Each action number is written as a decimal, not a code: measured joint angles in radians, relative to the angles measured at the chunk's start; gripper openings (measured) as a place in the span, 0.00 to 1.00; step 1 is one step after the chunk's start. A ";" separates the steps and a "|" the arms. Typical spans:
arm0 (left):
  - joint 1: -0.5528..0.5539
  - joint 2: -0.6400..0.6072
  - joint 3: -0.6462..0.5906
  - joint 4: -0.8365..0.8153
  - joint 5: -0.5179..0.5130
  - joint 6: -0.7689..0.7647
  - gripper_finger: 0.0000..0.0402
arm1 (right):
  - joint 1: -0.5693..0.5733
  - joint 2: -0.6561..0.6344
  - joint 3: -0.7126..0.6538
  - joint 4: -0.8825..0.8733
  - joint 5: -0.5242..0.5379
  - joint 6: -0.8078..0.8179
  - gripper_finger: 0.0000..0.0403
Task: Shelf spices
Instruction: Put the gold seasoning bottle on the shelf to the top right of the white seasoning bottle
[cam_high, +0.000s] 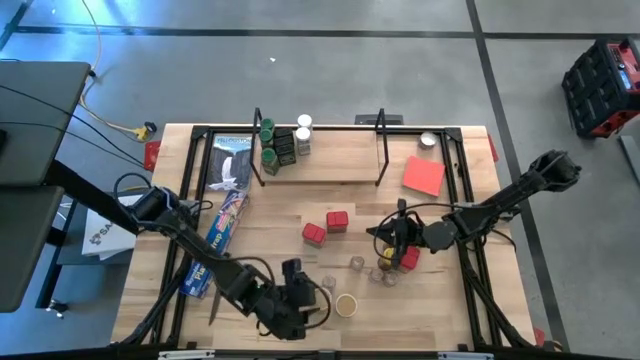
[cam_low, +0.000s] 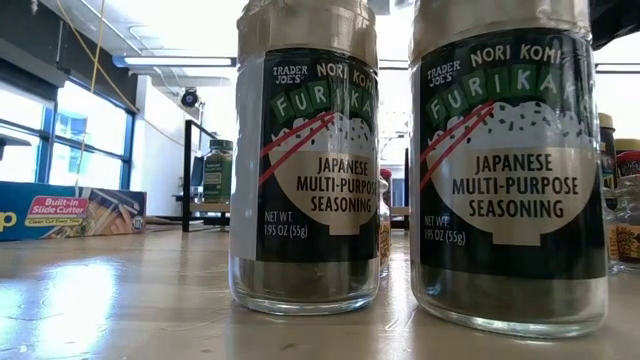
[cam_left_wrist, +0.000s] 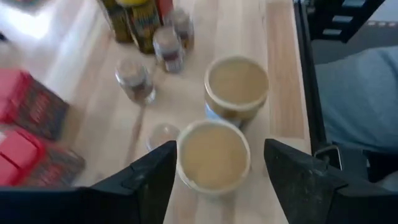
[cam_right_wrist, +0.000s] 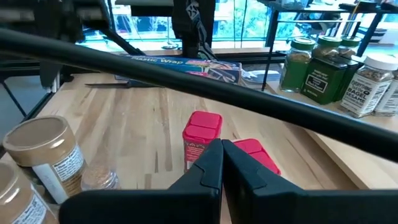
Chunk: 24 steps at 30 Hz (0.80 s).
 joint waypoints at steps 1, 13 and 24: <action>-0.004 0.011 -0.001 -0.002 0.004 -0.033 0.59 | 0.000 0.000 0.000 0.000 -0.007 0.001 0.00; -0.067 0.145 0.004 0.068 0.100 -0.584 0.60 | -0.007 0.000 0.000 0.030 -0.029 -0.051 0.00; -0.029 0.183 -0.004 0.067 0.080 -0.569 0.60 | -0.025 0.000 0.000 0.058 -0.036 -0.086 0.00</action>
